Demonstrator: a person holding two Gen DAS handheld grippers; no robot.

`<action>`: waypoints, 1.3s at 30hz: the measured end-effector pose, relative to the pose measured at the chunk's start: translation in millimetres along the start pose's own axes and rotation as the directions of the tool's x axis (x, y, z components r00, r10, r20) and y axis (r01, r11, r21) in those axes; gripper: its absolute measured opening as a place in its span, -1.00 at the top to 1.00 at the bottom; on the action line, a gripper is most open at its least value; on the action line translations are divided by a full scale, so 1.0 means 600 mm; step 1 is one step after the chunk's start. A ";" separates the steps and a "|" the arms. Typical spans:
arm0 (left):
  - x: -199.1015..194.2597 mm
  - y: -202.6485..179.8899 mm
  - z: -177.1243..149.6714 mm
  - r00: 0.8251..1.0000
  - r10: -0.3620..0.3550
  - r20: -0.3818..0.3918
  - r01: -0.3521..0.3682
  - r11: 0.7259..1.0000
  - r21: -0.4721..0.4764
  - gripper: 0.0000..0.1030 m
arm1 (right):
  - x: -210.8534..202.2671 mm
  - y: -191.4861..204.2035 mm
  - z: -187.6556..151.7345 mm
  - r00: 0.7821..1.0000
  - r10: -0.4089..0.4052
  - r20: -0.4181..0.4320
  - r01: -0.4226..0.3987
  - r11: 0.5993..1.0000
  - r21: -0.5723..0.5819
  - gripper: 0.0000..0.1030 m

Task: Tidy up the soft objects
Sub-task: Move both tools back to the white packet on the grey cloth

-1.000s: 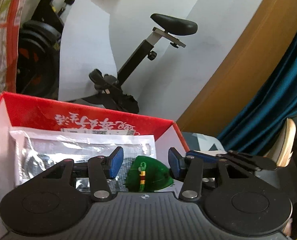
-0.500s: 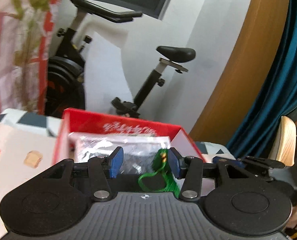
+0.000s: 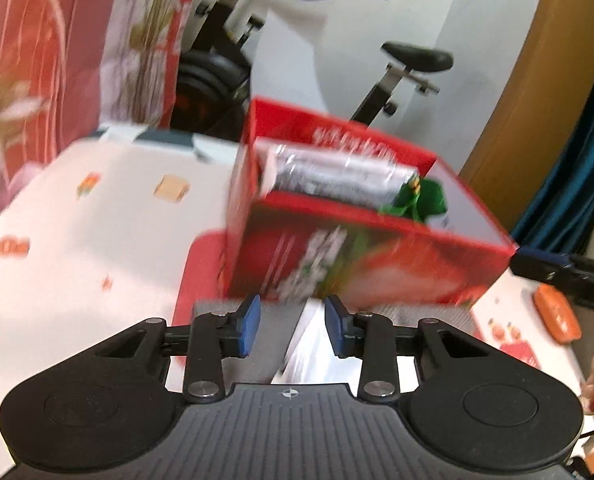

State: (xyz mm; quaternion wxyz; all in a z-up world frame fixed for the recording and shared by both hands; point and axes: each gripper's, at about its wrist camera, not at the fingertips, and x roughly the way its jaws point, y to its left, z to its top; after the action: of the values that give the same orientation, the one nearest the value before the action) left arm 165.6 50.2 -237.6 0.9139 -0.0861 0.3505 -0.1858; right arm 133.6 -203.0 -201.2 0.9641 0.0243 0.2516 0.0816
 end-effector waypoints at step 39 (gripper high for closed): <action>0.048 -0.002 -0.105 0.986 0.046 -0.160 -0.013 0.979 0.205 0.32 | 0.163 0.069 -0.116 0.956 0.062 -0.286 -0.066 0.998 -0.004 1.00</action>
State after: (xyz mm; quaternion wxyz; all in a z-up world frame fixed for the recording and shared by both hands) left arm 142.3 36.1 -301.5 0.8887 0.0285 0.4048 -0.2134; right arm 177.9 -145.3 -305.6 0.9146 0.0139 0.3869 0.1172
